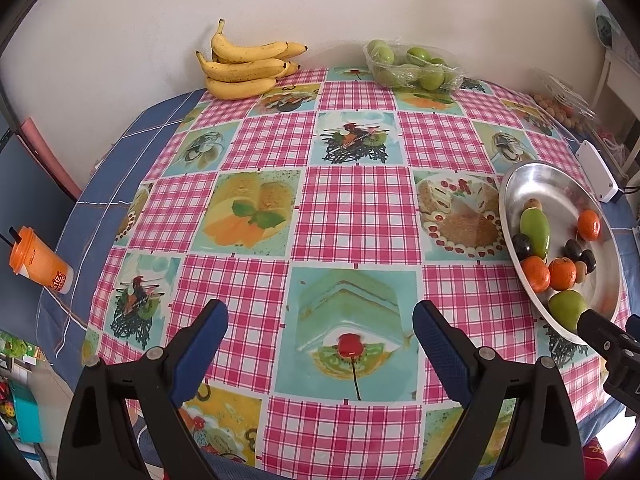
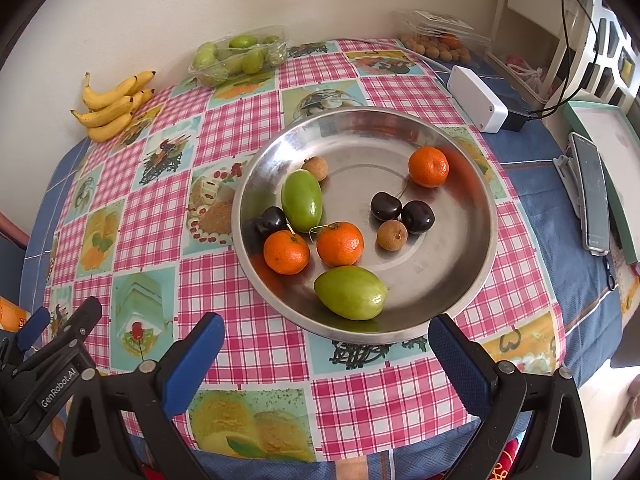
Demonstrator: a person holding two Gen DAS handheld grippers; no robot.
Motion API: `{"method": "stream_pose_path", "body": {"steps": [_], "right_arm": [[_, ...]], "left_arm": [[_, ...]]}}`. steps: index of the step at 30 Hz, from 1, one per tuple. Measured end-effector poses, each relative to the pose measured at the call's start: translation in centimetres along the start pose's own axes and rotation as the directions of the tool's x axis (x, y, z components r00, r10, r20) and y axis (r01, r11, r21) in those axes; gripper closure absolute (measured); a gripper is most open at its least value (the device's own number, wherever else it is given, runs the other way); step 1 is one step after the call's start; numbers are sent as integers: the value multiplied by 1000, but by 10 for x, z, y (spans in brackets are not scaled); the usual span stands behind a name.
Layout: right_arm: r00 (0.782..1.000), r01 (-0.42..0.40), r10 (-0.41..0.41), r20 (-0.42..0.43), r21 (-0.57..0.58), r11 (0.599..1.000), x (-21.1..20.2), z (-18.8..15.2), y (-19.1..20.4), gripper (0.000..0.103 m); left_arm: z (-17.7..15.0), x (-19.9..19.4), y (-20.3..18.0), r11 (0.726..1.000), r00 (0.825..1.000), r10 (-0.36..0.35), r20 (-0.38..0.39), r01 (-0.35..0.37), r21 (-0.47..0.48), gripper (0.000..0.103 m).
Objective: Organize fruits
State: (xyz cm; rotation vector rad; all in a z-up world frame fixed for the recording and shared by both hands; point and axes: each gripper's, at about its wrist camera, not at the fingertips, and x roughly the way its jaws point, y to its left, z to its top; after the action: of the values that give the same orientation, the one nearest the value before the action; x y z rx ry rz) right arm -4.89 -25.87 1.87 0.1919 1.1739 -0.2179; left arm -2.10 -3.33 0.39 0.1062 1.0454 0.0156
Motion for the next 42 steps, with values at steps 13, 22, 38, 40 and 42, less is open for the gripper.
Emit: {"method": "stream_pose_path", "body": {"steps": [13, 22, 38, 40, 42], "right_arm": [[1000, 9, -9, -8, -1, 1000, 2, 0, 2, 0], [1000, 9, -9, -8, -1, 1000, 2, -1, 1, 0], [1000, 17, -17, -19, 3, 1000, 3, -1, 0, 0], [1000, 18, -18, -22, 8, 1000, 4, -2, 0, 0], [1000, 20, -20, -24, 10, 1000, 4, -2, 1, 0]], "left_arm": [[0, 1, 0, 1000, 1000, -3, -1, 3, 5, 9], [-2, 2, 0, 1000, 1000, -2, -6, 2, 8, 9], [-4, 6, 3, 1000, 1000, 5, -21, -5, 4, 9], [-4, 6, 4, 1000, 1000, 5, -23, -5, 3, 9], [-4, 6, 4, 1000, 1000, 5, -23, -5, 2, 9]]}}
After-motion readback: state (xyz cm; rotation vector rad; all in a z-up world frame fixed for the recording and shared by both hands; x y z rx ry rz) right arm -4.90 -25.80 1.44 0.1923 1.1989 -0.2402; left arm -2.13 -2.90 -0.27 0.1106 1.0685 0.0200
